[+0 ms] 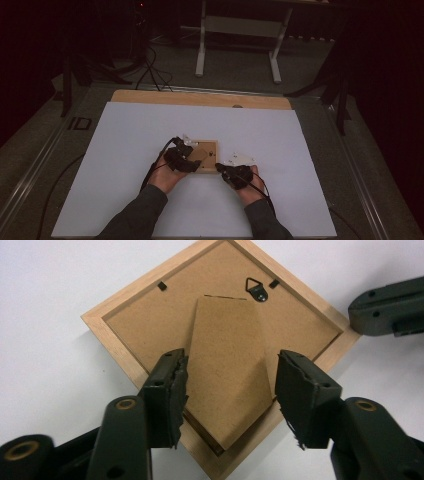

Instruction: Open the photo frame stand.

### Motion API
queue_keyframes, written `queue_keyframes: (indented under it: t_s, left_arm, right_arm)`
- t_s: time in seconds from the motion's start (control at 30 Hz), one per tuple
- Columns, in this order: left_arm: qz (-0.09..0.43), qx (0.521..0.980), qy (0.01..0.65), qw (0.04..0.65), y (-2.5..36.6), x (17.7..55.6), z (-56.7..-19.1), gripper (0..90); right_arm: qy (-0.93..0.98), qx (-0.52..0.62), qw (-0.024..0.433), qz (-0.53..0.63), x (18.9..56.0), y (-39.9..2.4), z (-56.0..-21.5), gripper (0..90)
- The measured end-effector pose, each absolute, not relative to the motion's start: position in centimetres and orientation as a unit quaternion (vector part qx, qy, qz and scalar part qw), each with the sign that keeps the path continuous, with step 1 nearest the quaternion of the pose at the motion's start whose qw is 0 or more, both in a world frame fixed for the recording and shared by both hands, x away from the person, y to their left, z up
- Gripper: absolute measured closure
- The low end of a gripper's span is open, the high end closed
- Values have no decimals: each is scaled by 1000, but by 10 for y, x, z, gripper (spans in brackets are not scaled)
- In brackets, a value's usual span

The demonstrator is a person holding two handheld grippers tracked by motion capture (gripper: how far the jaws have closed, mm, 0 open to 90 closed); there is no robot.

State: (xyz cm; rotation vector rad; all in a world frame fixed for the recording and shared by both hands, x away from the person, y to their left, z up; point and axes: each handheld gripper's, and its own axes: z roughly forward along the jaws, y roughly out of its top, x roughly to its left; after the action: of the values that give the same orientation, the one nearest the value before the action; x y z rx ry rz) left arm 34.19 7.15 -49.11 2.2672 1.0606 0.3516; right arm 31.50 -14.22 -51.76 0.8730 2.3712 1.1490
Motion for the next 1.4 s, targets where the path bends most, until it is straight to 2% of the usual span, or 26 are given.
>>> queue_keyframes:
  t_s: [0.4,0.53,0.97,1.4]
  left_arm:
    - [130,855,403,300,77,339,-496,463]
    - [128,855,404,300,77,339,-496,503]
    - [142,845,405,319,72,341,-478,505]
    - [94,841,422,327,77,349,-480,471]
  right_arm:
    - [840,309,182,407,315,-142,-518,898]
    - [840,309,182,407,315,-142,-518,898]
    - [840,308,182,408,315,-142,-518,898]
    - [840,309,182,407,315,-142,-518,898]
